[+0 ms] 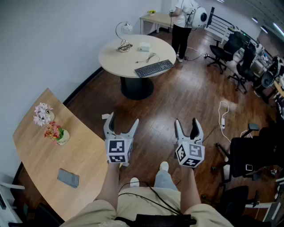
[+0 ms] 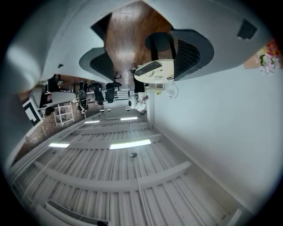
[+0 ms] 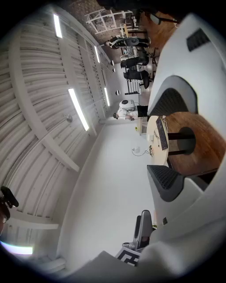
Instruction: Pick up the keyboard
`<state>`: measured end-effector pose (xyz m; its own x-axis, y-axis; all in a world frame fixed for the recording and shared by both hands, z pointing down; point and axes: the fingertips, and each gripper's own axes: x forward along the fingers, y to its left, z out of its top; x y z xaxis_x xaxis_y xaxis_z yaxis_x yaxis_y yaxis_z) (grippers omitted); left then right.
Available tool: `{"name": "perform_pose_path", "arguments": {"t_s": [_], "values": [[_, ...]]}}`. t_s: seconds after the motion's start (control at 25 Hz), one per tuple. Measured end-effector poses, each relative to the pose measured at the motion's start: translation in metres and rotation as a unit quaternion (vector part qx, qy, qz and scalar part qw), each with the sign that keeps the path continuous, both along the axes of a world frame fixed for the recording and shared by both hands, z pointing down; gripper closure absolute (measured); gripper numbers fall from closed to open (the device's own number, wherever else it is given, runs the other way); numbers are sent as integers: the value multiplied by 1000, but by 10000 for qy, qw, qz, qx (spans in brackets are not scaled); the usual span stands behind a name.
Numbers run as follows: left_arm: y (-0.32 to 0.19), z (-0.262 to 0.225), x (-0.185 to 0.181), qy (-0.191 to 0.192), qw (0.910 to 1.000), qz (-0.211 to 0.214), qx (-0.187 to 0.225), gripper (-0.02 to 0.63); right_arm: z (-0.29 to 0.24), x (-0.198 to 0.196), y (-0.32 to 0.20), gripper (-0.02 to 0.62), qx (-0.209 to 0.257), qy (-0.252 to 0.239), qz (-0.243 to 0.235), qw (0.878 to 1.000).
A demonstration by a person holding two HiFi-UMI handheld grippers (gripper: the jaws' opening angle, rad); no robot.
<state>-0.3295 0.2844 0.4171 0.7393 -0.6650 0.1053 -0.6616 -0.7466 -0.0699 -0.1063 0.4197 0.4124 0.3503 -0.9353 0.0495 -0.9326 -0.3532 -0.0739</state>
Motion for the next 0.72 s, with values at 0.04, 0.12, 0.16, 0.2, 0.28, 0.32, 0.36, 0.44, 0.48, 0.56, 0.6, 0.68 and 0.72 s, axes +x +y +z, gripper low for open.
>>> {"name": "perform_pose_path", "arguments": {"t_s": [0.04,0.12,0.16,0.2,0.28,0.32,0.36,0.44,0.48,0.56,0.6,0.68,0.72], "values": [[-6,2,10,-4,10000,-56,1,195,3,12,-7,227,4,4,-50,10000],[-18,7,31,-27,9999,-169,26,195,6,37,-20,227,22,-3,-130,9999],[-23,8,43,-52,9998,-209,52,195,6,51,-26,227,46,-20,-151,9999],[-27,7,57,-91,9997,-209,75,196,5,67,-32,227,84,-43,-163,9998],[-29,-1,90,-213,9995,-145,161,196,-1,99,-45,227,192,-88,-194,9996],[-31,-5,105,-263,9993,-139,224,196,-4,115,-53,227,254,-117,-220,9994],[-34,-7,119,-279,9991,-161,271,198,-7,131,-60,227,323,-159,-250,9990],[-44,-7,144,-192,9991,-262,278,201,-11,159,-73,229,448,-243,-330,9982],[-48,-7,157,-125,9991,-315,245,201,-11,172,-78,229,477,-259,-378,9978],[-56,-6,179,-52,9990,-415,179,202,-7,195,-87,229,444,-280,-472,9975],[-58,-5,189,-48,9988,-462,151,202,-2,206,-90,229,407,-320,-509,9974],[-62,-2,206,-81,9986,-517,106,205,8,226,-93,230,356,-451,-543,9969],[-64,0,214,-119,9985,-520,97,206,13,236,-96,232,347,-532,-539,9965]]}}
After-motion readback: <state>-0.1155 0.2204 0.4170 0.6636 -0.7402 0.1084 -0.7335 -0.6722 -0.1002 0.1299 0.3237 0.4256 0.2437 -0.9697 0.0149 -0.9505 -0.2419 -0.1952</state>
